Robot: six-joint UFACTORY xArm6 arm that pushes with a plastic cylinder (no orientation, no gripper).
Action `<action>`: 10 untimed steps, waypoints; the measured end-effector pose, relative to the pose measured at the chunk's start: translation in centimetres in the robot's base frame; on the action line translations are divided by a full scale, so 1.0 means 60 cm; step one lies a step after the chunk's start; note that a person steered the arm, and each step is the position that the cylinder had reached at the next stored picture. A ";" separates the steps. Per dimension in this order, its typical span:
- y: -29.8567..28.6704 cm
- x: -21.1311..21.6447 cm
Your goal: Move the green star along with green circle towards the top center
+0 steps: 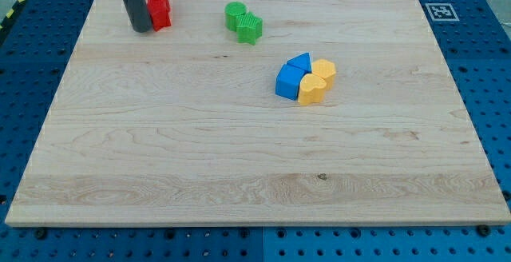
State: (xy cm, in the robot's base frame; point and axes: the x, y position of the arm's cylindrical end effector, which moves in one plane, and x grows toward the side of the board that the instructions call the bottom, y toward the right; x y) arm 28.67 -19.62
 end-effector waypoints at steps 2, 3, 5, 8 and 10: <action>0.059 0.050; 0.132 0.064; 0.162 0.077; 0.310 0.060; 0.222 0.024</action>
State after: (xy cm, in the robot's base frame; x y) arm 30.14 -6.31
